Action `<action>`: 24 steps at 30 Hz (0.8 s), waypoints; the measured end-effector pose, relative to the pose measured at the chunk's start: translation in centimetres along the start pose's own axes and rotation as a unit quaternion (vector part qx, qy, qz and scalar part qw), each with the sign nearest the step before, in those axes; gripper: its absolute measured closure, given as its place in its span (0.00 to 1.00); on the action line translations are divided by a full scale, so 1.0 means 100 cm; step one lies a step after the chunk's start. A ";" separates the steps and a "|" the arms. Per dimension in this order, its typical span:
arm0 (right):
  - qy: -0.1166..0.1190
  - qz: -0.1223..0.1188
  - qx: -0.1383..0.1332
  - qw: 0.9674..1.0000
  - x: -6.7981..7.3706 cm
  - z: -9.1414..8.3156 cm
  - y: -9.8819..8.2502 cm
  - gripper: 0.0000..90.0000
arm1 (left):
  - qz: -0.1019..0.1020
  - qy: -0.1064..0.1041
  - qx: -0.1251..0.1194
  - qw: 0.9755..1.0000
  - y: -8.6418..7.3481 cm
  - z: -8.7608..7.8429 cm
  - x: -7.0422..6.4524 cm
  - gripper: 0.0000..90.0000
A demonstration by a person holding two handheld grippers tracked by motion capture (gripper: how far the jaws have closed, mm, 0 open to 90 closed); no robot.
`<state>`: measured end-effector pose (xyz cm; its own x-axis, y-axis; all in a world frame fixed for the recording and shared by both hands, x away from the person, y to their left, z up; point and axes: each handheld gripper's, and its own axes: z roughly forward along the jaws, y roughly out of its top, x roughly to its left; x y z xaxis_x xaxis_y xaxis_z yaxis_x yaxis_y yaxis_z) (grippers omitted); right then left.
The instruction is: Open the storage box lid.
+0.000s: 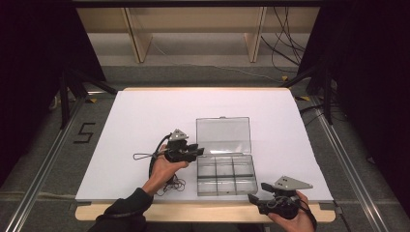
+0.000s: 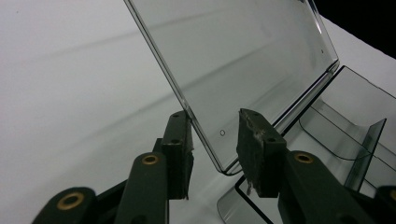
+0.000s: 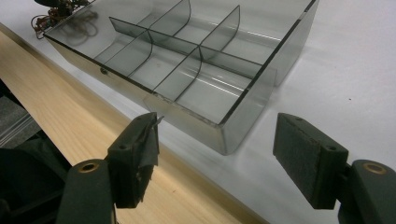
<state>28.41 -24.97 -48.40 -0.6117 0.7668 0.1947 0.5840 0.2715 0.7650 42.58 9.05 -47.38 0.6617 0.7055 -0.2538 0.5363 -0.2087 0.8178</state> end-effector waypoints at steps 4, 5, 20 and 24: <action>-0.003 -0.002 -0.001 1.000 0.000 0.000 0.000 0.36 | -0.007 0.004 0.007 1.000 0.001 -0.001 0.001 0.71; -0.002 -0.001 0.000 1.000 0.000 0.000 0.000 0.36 | -0.009 0.003 0.008 1.000 0.001 -0.001 0.001 0.70; 0.003 -0.003 0.002 1.000 0.000 0.003 0.000 0.36 | -0.033 0.000 0.015 0.999 -0.001 0.001 0.002 0.72; 0.005 0.011 0.003 1.000 0.002 0.003 0.000 0.36 | -0.020 0.004 0.020 1.000 0.002 0.001 0.001 0.71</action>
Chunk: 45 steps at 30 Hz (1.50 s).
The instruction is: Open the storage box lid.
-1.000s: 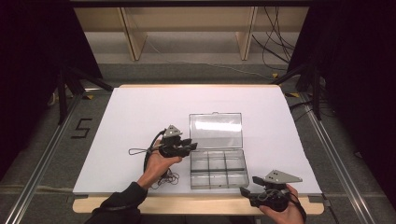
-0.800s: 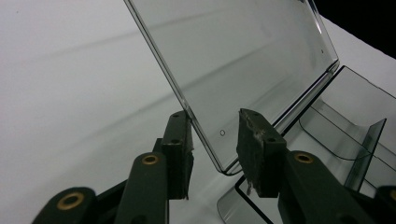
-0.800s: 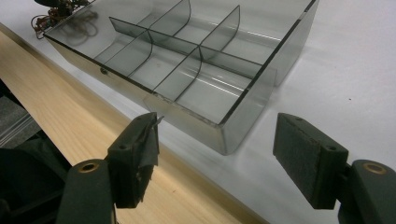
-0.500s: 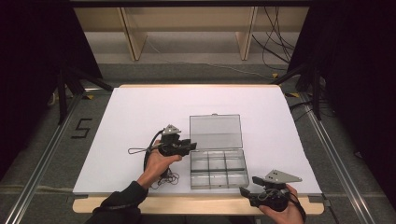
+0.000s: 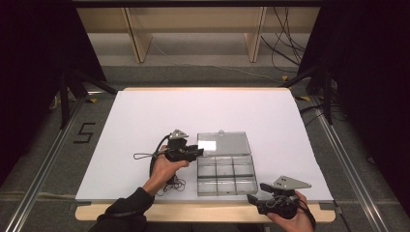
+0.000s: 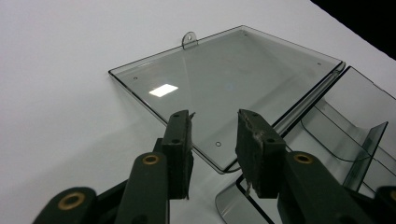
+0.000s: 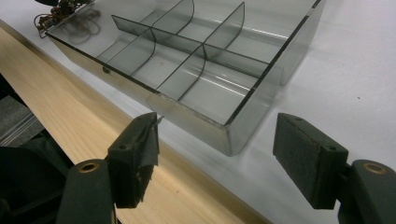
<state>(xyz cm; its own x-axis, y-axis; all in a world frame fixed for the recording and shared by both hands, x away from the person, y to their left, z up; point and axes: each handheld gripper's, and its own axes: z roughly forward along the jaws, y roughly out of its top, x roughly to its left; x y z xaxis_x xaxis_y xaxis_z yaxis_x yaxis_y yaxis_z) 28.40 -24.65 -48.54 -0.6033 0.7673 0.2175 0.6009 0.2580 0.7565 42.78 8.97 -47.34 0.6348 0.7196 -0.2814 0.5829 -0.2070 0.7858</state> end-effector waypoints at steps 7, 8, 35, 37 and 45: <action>0.004 0.008 0.006 1.000 0.000 -0.001 0.000 0.35 | -0.012 0.005 -0.004 1.000 0.000 0.000 0.000 0.71; 0.001 0.003 0.005 1.000 -0.001 -0.001 0.000 0.35 | -0.005 0.005 -0.006 1.000 0.000 -0.001 0.000 0.70; -0.001 -0.007 -0.004 1.000 -0.004 -0.008 -0.007 0.29 | 0.063 0.012 0.033 0.997 -0.001 -0.073 -0.015 0.44; 0.001 0.015 0.004 1.000 -0.001 -0.009 -0.007 0.29 | 0.070 0.016 0.039 0.997 -0.005 -0.077 -0.014 0.43; 0.002 0.014 -0.002 1.000 -0.001 -0.010 -0.009 0.29 | 0.080 0.039 0.061 0.994 -0.024 -0.090 -0.006 0.39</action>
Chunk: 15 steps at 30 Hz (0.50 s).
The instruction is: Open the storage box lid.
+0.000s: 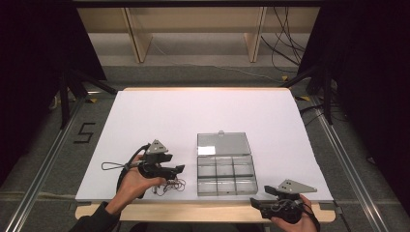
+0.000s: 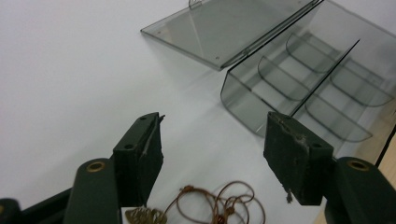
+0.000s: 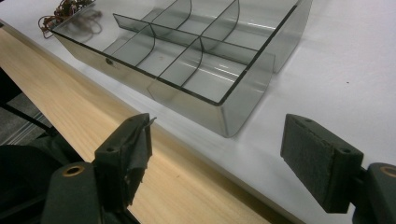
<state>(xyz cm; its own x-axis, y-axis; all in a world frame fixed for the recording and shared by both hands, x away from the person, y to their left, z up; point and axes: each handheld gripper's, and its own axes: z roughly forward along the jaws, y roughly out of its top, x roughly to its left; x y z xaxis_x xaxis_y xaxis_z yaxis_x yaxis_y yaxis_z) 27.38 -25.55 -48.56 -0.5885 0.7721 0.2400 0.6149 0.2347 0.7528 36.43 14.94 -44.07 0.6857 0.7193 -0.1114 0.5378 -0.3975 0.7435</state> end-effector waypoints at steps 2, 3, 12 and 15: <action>-0.006 -0.018 -0.004 1.000 -0.003 0.000 0.000 0.29 | -0.003 0.009 0.004 1.000 -0.003 -0.001 0.000 0.38; -0.005 -0.017 -0.005 1.000 -0.002 0.000 0.000 0.29 | 0.010 0.008 0.009 1.000 -0.005 -0.002 0.001 0.38; 0.004 0.010 0.003 1.000 -0.002 -0.001 -0.003 0.29 | 0.013 0.022 0.034 0.999 -0.020 -0.005 0.003 0.35; -0.002 0.001 -0.008 1.000 -0.004 0.000 -0.004 0.29 | 0.015 0.027 0.037 0.999 -0.025 -0.006 0.003 0.34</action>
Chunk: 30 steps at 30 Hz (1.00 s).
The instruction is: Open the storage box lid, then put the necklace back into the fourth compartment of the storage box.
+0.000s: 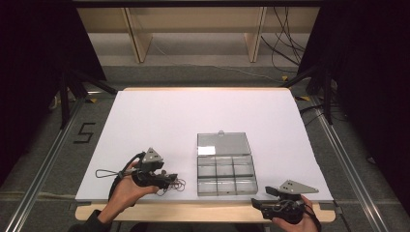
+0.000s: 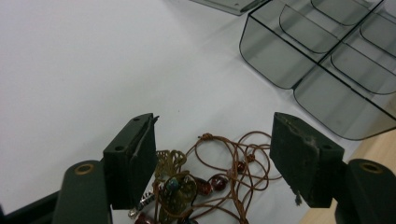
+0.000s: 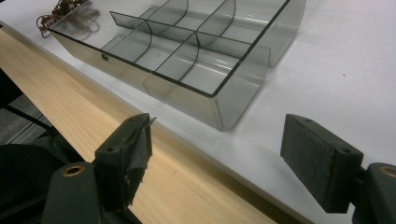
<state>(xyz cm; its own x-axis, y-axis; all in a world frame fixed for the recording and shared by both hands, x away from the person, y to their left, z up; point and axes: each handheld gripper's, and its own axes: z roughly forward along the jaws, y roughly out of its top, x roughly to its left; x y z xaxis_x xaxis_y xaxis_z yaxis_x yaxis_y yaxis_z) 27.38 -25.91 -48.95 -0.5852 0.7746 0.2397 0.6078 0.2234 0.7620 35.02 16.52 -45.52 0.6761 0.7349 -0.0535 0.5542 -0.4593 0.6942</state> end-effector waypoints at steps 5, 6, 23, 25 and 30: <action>0.001 0.002 0.001 1.000 0.000 0.000 0.000 0.29 | -0.001 -0.001 0.009 1.000 -0.007 -0.002 0.000 0.33; -0.004 -0.015 -0.003 1.000 -0.002 0.000 0.000 0.29 | -0.001 -0.001 0.009 1.000 -0.007 -0.002 0.000 0.33; 0.001 -0.005 0.000 1.000 -0.003 -0.002 -0.002 0.29 | -0.002 0.002 0.024 1.000 -0.023 0.001 -0.002 0.26; 0.001 0.002 0.002 1.000 -0.002 -0.002 -0.002 0.29 | 0.011 0.006 0.028 1.000 -0.023 0.002 -0.001 0.26; -0.002 -0.010 0.004 1.000 -0.003 -0.002 -0.001 0.29 | 0.014 0.015 0.032 0.999 -0.025 0.007 -0.004 0.26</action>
<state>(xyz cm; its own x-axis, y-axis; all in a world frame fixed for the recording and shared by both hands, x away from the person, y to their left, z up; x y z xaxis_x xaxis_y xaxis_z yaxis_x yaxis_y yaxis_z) 27.36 -26.26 -48.97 -0.5943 0.7730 0.2220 0.6003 0.2426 0.7621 33.70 17.05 -47.77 0.6773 0.7356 -0.0130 0.5658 -0.5095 0.6482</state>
